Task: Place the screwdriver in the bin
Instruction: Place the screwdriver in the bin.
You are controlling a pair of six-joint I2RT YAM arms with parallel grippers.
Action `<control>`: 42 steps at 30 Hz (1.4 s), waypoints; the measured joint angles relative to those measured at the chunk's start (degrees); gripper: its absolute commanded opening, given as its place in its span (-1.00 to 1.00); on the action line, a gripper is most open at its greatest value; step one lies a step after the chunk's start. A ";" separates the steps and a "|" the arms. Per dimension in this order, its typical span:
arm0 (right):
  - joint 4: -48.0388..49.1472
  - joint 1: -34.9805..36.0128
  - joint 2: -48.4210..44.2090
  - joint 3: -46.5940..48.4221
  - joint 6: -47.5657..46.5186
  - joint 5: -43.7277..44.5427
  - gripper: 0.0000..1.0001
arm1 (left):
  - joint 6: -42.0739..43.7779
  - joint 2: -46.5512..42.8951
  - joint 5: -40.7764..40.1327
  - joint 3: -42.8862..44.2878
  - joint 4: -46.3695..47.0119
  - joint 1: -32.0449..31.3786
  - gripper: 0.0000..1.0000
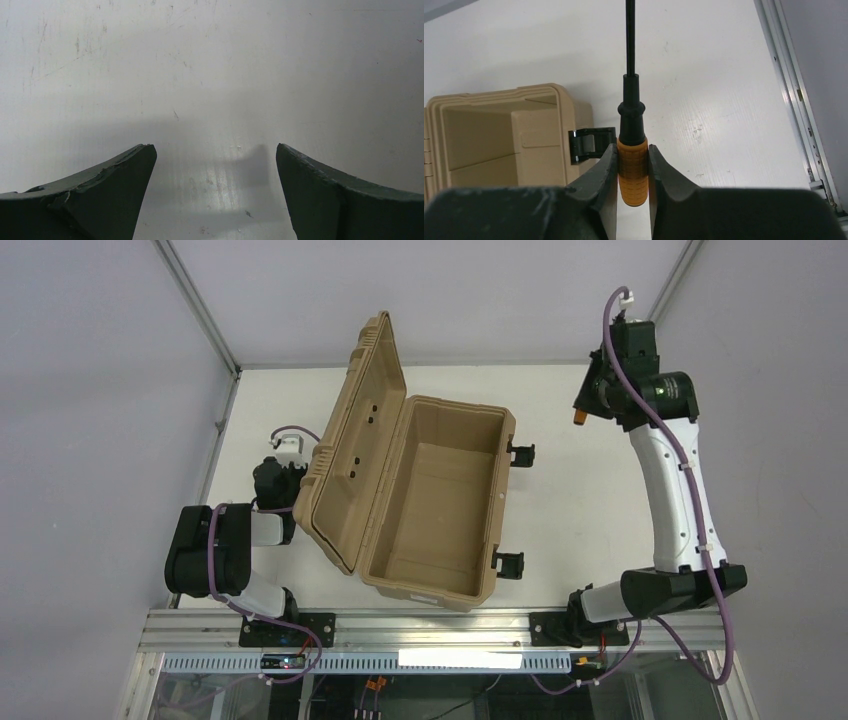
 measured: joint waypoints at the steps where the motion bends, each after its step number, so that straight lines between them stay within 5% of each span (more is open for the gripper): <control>1: -1.14 0.00 0.74 2.40 -0.04 0.00 -0.97 | 0.00 0.00 0.00 0.00 0.00 0.00 0.98; 11: -8.39 3.61 3.89 10.36 3.21 -1.95 -0.99 | 0.00 0.00 0.00 0.00 0.00 0.00 0.98; 32: -7.39 33.48 16.85 17.75 19.69 5.09 -1.00 | 0.00 0.00 0.00 0.00 0.00 0.00 0.98; 42: -3.23 39.89 22.40 17.79 24.65 7.80 -1.00 | 0.00 0.00 0.00 0.00 0.00 0.00 0.98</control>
